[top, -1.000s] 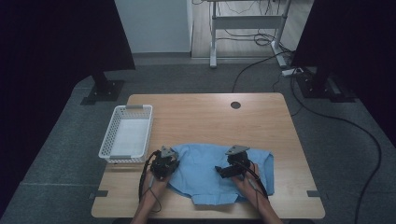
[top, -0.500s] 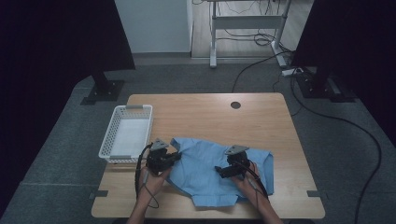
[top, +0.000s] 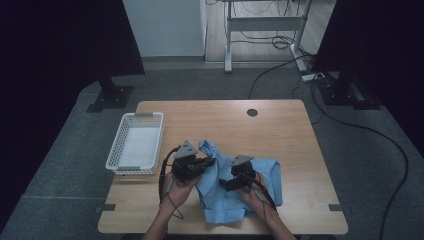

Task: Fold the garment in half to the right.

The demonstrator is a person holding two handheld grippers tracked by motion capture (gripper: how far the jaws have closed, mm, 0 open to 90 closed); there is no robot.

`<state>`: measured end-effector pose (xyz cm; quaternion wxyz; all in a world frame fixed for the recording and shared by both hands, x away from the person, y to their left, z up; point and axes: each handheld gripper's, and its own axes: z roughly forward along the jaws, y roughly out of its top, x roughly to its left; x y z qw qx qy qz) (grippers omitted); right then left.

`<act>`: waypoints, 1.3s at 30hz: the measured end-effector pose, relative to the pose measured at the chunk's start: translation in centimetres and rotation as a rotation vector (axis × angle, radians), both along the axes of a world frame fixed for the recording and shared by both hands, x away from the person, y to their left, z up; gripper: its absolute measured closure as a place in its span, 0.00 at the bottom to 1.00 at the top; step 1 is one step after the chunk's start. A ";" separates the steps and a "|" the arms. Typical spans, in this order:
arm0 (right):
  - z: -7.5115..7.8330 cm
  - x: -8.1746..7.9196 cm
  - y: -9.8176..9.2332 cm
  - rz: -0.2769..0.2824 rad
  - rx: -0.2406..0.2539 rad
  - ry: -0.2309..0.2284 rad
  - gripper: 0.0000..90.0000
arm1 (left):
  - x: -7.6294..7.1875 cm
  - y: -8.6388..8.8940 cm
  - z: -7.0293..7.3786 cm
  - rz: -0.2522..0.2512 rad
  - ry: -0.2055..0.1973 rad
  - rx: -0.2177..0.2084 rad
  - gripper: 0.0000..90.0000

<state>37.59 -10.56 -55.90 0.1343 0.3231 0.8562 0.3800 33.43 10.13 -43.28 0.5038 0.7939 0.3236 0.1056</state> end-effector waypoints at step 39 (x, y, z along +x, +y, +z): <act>-0.1 -1.0 -8.4 -0.111 0.012 -0.013 0.15 | 0.6 -1.3 -0.3 -0.009 0.011 0.002 0.96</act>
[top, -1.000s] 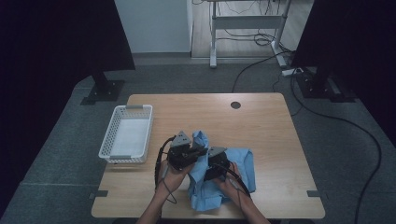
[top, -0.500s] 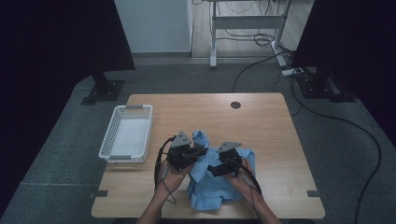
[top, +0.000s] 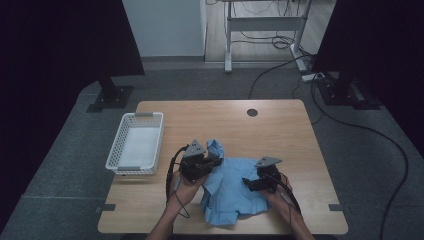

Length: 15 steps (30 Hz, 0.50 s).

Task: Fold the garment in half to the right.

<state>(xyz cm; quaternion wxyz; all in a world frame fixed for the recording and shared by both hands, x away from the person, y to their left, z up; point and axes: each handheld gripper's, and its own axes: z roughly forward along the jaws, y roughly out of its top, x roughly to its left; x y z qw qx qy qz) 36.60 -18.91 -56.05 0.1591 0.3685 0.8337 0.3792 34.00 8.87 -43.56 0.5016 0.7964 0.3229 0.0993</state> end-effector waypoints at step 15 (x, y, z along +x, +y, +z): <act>0.1 0.7 7.6 0.090 0.000 -0.002 0.18 | 1.0 -1.7 -1.5 -0.024 0.037 0.033 0.96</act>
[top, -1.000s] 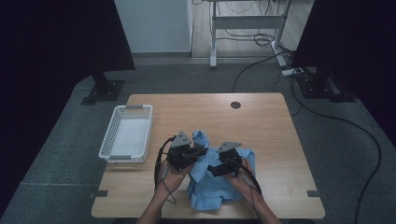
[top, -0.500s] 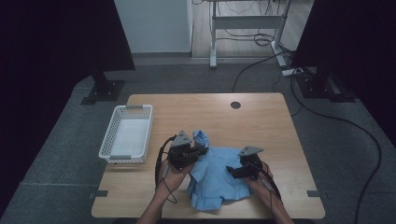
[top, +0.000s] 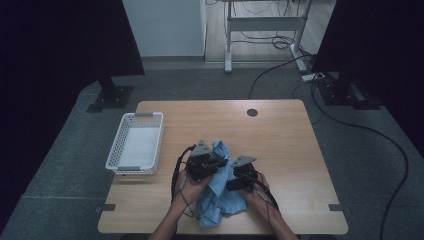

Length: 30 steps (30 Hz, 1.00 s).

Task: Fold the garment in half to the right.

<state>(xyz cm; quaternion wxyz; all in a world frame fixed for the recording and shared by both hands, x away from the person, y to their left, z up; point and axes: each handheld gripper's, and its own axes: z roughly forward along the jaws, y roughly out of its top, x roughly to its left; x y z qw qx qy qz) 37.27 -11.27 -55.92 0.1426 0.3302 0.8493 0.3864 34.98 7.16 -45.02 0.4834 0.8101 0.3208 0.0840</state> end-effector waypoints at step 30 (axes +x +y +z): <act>1.5 -1.2 -9.8 -0.155 0.035 0.017 0.17 | 1.3 0.3 -1.3 0.044 -0.058 0.070 0.35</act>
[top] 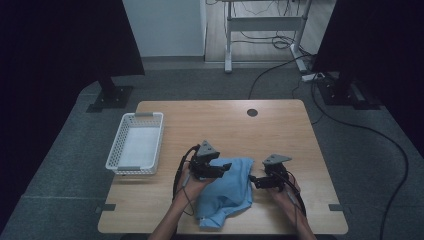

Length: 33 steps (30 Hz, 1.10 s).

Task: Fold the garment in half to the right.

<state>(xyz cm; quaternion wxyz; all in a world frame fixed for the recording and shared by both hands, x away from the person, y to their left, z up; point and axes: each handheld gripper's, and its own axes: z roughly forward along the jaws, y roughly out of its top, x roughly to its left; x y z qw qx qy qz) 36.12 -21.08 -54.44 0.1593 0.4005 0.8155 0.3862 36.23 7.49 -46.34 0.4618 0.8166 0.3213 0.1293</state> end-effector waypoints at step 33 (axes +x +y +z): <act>-0.9 -4.7 -5.6 -0.006 -0.014 0.017 0.14 | -4.7 10.9 -7.3 0.155 0.031 0.139 0.15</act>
